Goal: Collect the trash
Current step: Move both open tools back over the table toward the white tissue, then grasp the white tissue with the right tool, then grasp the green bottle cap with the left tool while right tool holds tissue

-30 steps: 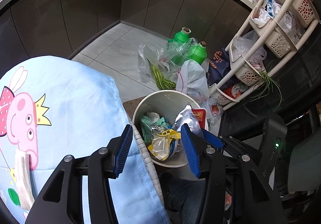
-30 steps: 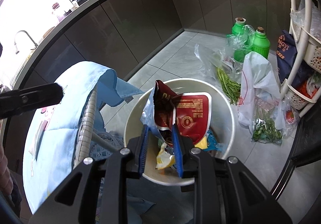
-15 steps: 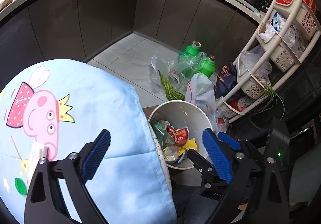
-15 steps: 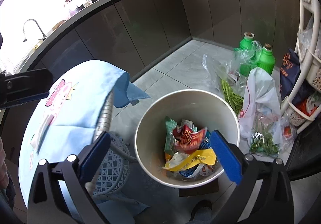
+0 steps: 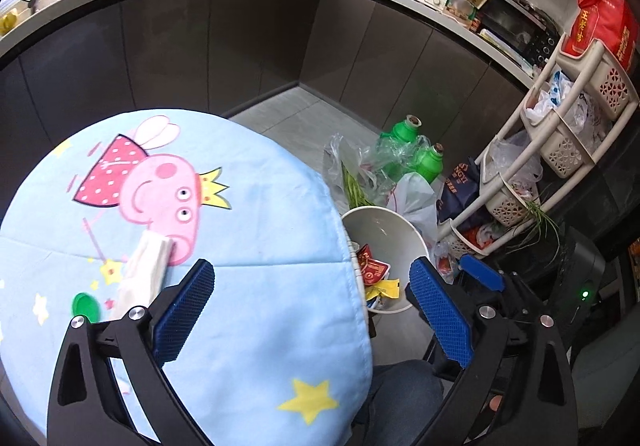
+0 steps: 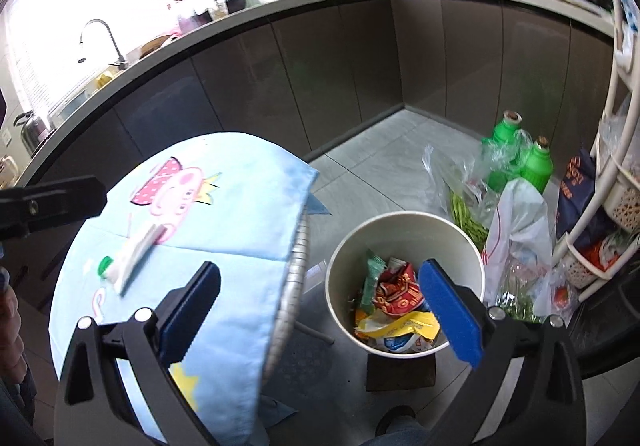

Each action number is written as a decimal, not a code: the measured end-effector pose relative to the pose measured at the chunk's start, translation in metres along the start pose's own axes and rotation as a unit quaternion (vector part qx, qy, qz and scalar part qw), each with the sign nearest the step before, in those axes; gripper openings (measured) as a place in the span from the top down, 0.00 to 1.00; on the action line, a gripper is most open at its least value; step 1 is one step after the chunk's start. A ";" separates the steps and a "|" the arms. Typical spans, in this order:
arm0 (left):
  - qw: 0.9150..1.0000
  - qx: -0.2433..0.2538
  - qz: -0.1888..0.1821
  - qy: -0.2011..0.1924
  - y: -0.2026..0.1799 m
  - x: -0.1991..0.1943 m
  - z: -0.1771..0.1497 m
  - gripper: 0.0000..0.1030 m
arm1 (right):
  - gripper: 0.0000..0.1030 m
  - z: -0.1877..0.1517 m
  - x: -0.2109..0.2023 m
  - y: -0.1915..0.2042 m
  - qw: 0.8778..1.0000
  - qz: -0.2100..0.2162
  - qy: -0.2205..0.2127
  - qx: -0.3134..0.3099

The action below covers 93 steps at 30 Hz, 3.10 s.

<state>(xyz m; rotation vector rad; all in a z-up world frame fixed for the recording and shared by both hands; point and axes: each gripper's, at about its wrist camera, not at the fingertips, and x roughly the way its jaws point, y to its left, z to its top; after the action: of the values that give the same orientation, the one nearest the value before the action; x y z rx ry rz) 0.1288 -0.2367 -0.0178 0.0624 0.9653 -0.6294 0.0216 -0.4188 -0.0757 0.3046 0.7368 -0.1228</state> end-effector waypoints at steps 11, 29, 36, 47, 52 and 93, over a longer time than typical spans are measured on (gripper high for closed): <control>0.998 -0.041 0.034 -0.024 0.050 -0.053 -0.032 0.08 | 0.03 0.005 -0.028 0.055 0.999 0.013 -0.007 -0.047; 0.984 -0.145 0.099 -0.035 0.163 -0.103 -0.087 0.08 | 0.03 -0.004 -0.007 0.162 0.992 0.062 0.030 -0.109; 0.979 -0.172 0.103 -0.031 0.202 -0.110 -0.108 0.08 | 0.16 -0.013 0.041 0.218 0.987 0.073 0.093 -0.108; 0.974 -0.196 0.110 -0.034 0.245 -0.120 -0.122 0.09 | 0.30 -0.019 0.113 0.267 0.987 0.047 0.132 -0.081; 0.973 -0.201 0.105 -0.032 0.256 -0.115 -0.122 0.09 | 0.43 -0.024 0.130 0.273 0.985 0.024 0.139 -0.101; 0.991 -0.093 0.088 0.048 0.227 0.021 -0.080 0.87 | 0.57 -0.028 0.116 0.230 0.986 0.032 0.128 -0.101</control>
<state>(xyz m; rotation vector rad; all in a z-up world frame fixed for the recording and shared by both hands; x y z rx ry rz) 0.1969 -0.0344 -0.1311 0.0119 1.0937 -0.3745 0.1391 -0.1920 -0.1207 0.1517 0.9861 0.0543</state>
